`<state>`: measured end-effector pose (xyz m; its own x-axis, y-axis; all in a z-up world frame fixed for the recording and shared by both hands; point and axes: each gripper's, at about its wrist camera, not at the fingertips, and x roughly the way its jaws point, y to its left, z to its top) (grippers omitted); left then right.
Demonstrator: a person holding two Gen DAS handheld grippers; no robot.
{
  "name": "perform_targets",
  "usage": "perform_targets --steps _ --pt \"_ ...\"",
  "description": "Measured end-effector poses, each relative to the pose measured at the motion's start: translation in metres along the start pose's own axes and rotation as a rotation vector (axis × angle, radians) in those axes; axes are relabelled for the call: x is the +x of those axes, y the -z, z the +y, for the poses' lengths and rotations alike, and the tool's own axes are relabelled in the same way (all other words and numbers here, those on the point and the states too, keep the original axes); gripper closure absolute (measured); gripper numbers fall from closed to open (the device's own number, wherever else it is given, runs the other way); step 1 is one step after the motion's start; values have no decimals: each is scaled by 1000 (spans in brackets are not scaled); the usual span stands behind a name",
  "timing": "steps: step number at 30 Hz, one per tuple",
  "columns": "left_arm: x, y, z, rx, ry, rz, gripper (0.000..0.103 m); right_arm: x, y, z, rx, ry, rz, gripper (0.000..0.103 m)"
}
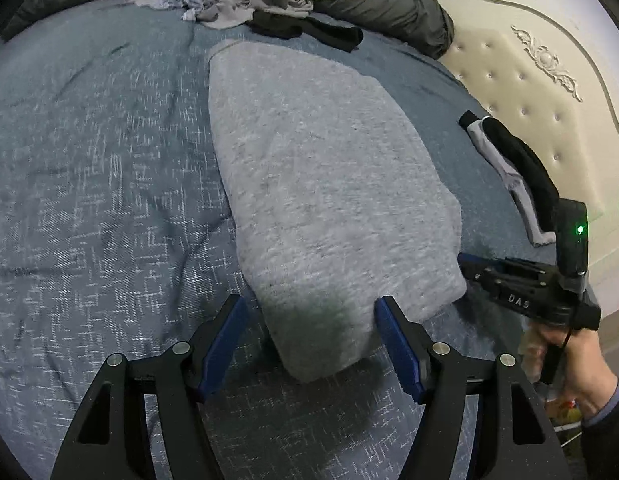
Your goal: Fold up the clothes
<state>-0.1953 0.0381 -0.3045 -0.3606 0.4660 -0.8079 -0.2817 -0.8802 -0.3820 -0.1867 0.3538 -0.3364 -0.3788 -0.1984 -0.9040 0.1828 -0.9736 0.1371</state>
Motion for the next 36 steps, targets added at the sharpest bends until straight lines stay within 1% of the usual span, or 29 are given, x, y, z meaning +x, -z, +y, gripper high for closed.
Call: perform_targets --steps 4,7,9,10,13,14,15,16,19,20,21,22,26,28,32,36 --pt "-16 -2 6 -12 4 -24 32 -16 -3 -12 23 -9 -13 87" --pt "-22 -3 10 -36 26 -30 32 -31 -4 -32 95 -24 -38 87" --pt "-22 -4 12 -54 46 -25 32 -41 2 -46 148 -55 -43 87" --pt "-23 -3 14 -60 52 -23 32 -42 2 -50 162 -65 -36 84" --pt "-25 -2 15 -74 55 -25 30 -47 3 -54 198 -92 -16 80" --pt "-25 -1 15 -83 59 -23 29 -49 2 -54 214 -97 -14 72" --pt "-26 0 16 -93 63 -22 28 -50 3 -54 232 -104 -12 59" --pt "-25 1 16 -102 69 -20 27 -51 3 -55 251 -119 -10 55" --pt "-25 4 17 -129 84 -14 26 -55 -2 -54 293 -161 -2 53" --pt "-25 4 18 -141 89 -12 26 -53 -3 -52 298 -166 3 47" --pt "-24 5 20 -157 96 -11 26 -51 -4 -50 302 -176 11 35" --pt "-24 6 22 -173 103 -9 26 -49 -5 -49 307 -185 18 32" --pt "-18 6 29 -227 124 -4 24 -46 -8 -46 307 -211 32 30" --pt "-14 6 31 -249 133 0 24 -45 -11 -47 313 -224 24 29" --pt "0 4 37 -299 147 11 23 -37 -16 -47 317 -249 29 28" --pt "9 0 39 -320 153 8 23 -28 -20 -47 310 -266 40 27"
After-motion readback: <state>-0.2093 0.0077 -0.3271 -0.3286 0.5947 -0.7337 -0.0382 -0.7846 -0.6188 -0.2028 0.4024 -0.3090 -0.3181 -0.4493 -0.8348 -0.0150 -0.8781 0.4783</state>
